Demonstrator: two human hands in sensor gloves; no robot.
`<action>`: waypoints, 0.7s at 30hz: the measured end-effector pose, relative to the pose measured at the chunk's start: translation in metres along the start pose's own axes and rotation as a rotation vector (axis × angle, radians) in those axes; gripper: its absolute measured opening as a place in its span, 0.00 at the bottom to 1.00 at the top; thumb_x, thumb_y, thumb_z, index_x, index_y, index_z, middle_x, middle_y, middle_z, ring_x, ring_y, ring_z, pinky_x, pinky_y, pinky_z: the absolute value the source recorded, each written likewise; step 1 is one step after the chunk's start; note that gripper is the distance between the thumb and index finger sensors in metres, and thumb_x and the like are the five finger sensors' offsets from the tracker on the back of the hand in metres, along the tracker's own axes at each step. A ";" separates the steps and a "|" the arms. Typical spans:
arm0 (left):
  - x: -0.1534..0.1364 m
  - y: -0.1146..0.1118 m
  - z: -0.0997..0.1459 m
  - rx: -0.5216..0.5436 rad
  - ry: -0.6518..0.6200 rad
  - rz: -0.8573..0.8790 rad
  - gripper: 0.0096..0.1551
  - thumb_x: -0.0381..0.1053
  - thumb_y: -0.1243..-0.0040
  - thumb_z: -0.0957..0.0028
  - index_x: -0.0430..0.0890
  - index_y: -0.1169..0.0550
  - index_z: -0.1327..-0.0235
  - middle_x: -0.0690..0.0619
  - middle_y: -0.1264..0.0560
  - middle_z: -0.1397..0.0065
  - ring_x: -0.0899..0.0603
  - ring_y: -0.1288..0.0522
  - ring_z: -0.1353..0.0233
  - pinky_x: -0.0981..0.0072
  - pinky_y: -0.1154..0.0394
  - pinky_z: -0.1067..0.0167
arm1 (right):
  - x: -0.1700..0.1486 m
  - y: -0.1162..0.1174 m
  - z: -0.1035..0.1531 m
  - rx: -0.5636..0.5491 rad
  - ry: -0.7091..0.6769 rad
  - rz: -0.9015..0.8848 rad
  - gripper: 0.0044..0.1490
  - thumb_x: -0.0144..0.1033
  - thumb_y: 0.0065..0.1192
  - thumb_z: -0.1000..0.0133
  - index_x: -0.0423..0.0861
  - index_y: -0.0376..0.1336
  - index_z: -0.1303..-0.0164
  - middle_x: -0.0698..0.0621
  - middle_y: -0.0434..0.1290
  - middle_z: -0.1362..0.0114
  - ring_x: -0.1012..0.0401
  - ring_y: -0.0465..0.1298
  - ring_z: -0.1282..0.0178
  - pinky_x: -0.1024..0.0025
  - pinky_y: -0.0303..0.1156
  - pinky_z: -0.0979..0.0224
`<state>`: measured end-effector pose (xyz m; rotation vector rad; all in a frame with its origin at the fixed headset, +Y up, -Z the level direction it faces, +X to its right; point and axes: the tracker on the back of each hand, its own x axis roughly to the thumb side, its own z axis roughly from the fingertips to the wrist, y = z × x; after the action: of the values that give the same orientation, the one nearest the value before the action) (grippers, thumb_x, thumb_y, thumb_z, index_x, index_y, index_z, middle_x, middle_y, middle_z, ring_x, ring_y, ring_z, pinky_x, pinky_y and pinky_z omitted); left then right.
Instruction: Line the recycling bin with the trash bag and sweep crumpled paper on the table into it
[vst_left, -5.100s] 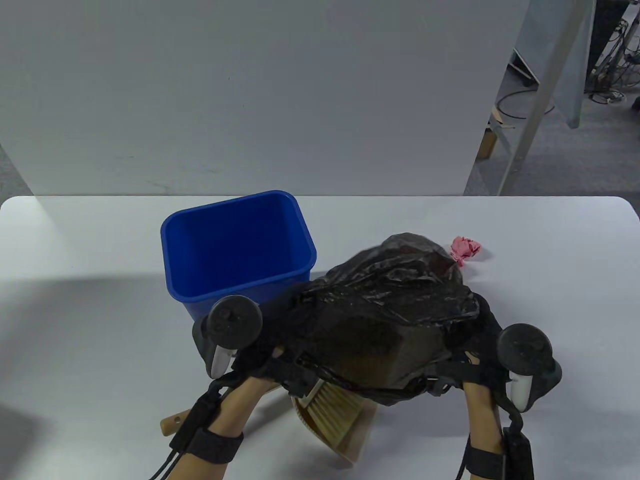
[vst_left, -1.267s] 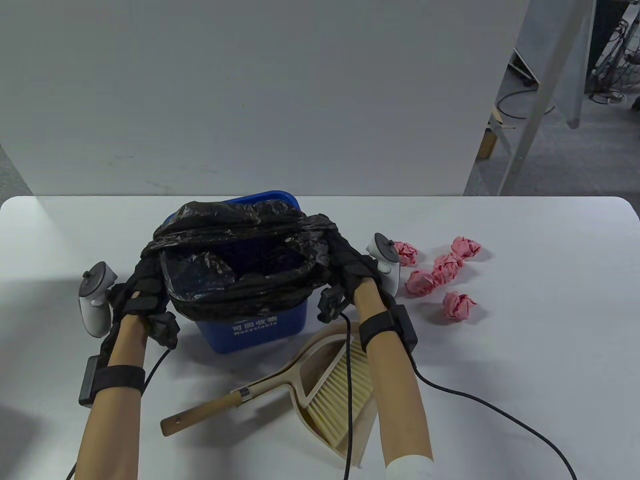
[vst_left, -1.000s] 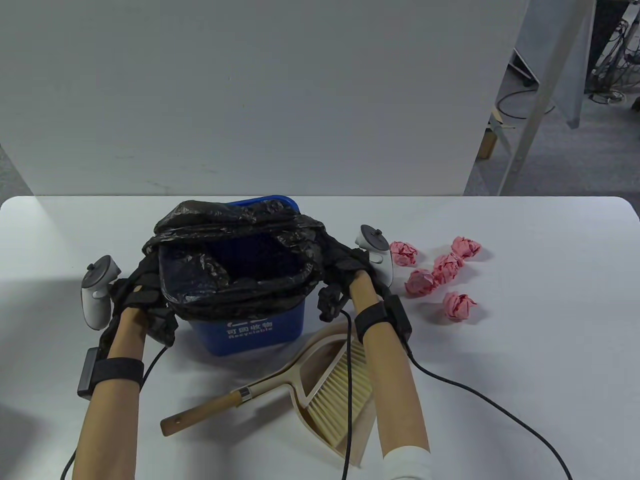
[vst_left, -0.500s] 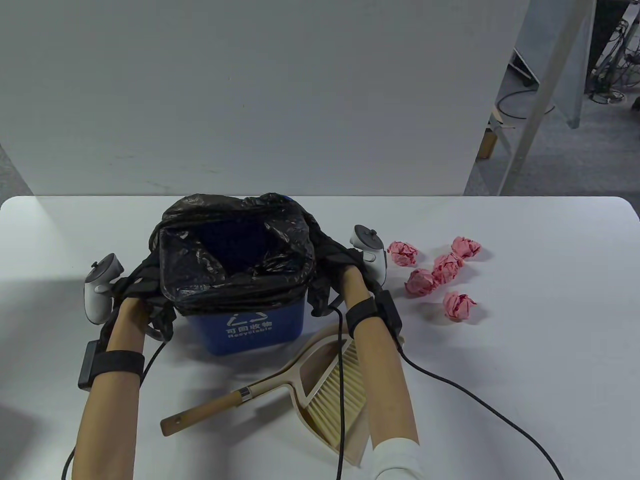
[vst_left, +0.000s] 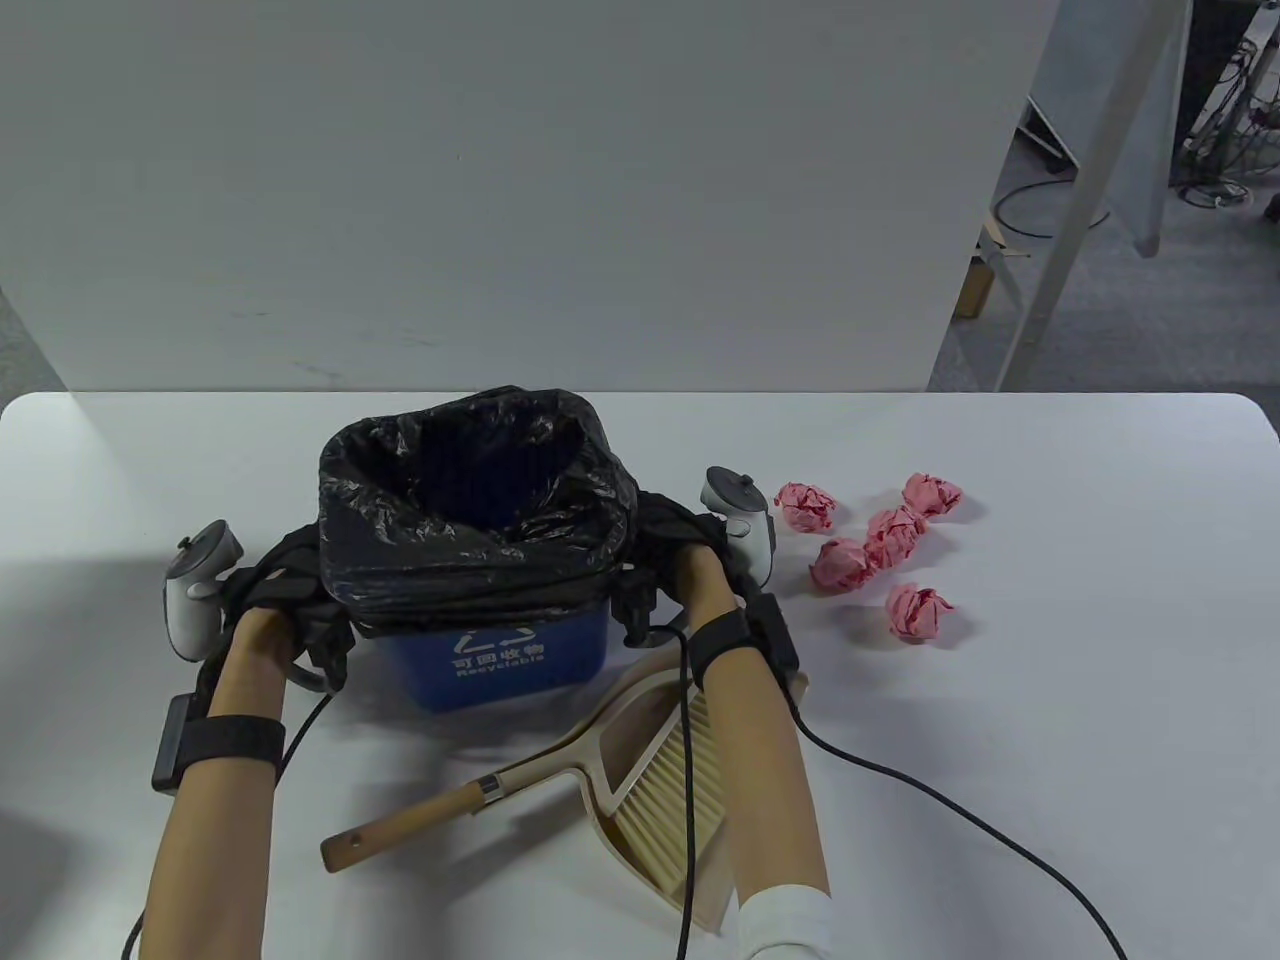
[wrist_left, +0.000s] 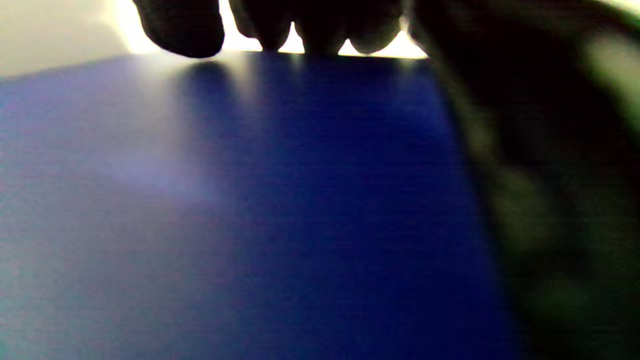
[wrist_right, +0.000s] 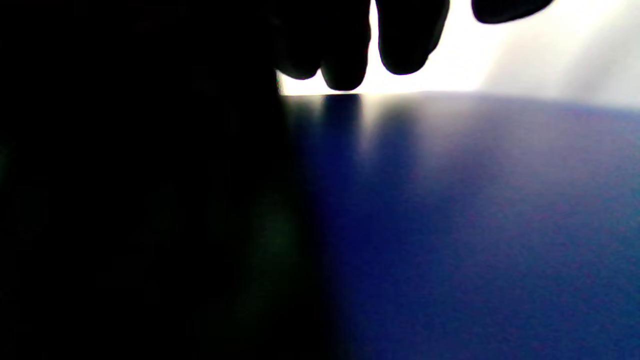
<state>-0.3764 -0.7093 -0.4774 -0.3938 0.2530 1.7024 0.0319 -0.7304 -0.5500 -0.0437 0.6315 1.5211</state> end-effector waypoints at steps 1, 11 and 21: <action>-0.002 0.002 0.002 0.027 -0.002 -0.007 0.37 0.59 0.48 0.32 0.46 0.40 0.13 0.39 0.43 0.11 0.26 0.41 0.15 0.28 0.33 0.30 | -0.003 -0.001 0.002 0.012 -0.009 0.023 0.37 0.43 0.39 0.30 0.34 0.47 0.16 0.29 0.53 0.14 0.28 0.53 0.21 0.23 0.48 0.29; 0.006 0.002 0.044 0.242 -0.102 -0.274 0.45 0.67 0.48 0.37 0.45 0.41 0.13 0.39 0.44 0.11 0.25 0.42 0.15 0.26 0.37 0.29 | -0.002 -0.010 0.047 -0.020 -0.134 -0.101 0.50 0.57 0.38 0.31 0.31 0.36 0.14 0.26 0.43 0.13 0.27 0.47 0.20 0.23 0.45 0.29; -0.006 -0.005 0.096 0.301 -0.144 -0.321 0.44 0.65 0.49 0.37 0.45 0.41 0.14 0.38 0.44 0.11 0.25 0.42 0.15 0.25 0.38 0.29 | -0.004 -0.009 0.117 -0.063 -0.225 -0.075 0.51 0.57 0.38 0.31 0.31 0.37 0.15 0.26 0.43 0.13 0.27 0.46 0.20 0.24 0.45 0.28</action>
<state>-0.3819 -0.6769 -0.3871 -0.0809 0.3169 1.3445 0.0820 -0.6869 -0.4533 0.0545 0.3983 1.4482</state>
